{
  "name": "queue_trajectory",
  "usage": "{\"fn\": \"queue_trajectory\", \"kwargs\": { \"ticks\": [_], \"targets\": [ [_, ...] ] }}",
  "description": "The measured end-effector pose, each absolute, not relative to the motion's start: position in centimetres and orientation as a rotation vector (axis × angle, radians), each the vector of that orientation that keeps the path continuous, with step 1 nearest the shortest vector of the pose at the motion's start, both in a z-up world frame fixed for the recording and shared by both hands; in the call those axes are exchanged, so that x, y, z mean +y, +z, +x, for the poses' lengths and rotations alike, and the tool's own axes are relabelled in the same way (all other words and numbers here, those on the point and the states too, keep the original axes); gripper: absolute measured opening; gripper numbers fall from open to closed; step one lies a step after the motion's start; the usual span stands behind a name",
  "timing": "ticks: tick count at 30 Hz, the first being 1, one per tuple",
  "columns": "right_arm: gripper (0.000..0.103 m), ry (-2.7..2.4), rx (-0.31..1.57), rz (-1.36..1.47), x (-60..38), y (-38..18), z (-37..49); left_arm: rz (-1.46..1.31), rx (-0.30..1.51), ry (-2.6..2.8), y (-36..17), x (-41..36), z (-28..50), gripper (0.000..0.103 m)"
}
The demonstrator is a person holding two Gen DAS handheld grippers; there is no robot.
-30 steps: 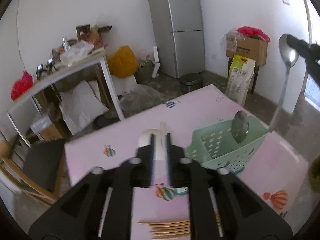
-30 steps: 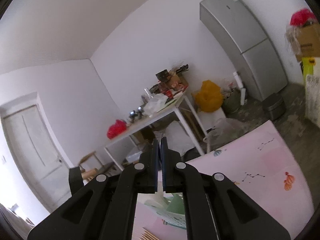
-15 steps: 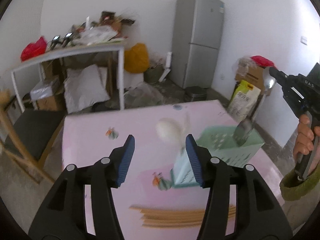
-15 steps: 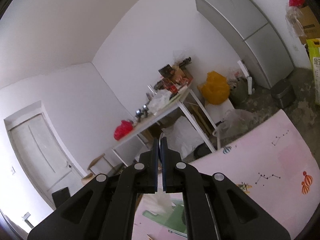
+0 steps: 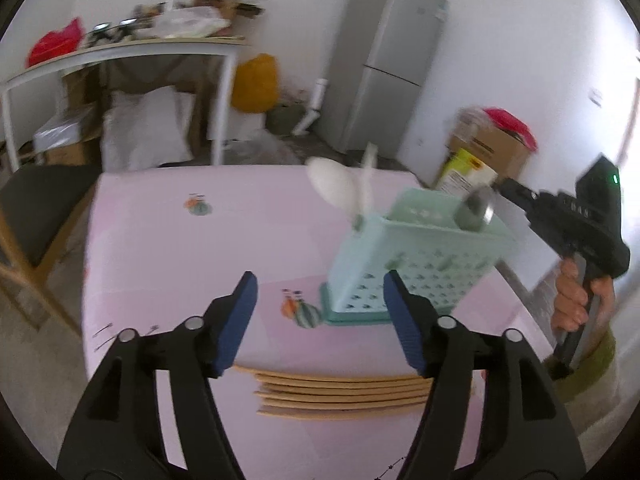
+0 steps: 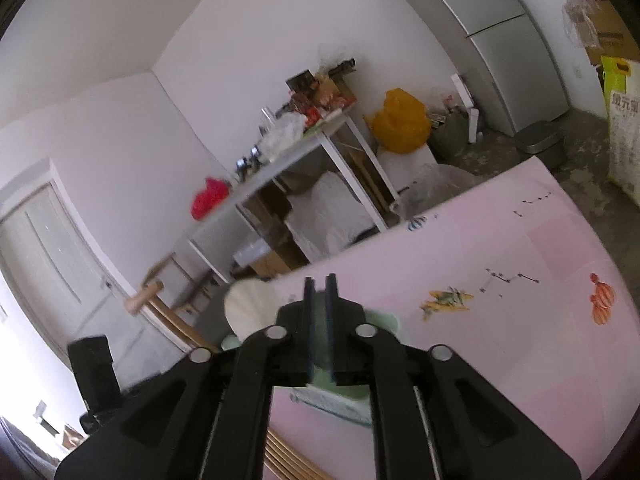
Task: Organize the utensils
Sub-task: 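Insert the rice paddle into the holder with the left tool while the right tool lowers the spoon in, then open both tools and pull them back from the holder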
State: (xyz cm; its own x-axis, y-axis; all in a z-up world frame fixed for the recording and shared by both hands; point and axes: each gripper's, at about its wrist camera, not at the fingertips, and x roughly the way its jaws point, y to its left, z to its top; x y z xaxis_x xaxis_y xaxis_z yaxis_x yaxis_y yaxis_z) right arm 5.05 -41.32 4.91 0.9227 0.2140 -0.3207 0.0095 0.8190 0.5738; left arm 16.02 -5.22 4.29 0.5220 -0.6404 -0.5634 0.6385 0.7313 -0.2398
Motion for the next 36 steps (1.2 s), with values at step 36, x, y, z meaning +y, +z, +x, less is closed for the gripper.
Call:
{"fn": "queue_trajectory", "kwargs": {
  "ticks": [36],
  "targets": [
    [0.054,0.218,0.576,0.767,-39.7,-0.1,10.6,0.062,0.657,-0.793,3.8,-9.1,14.2,0.069]
  ]
}}
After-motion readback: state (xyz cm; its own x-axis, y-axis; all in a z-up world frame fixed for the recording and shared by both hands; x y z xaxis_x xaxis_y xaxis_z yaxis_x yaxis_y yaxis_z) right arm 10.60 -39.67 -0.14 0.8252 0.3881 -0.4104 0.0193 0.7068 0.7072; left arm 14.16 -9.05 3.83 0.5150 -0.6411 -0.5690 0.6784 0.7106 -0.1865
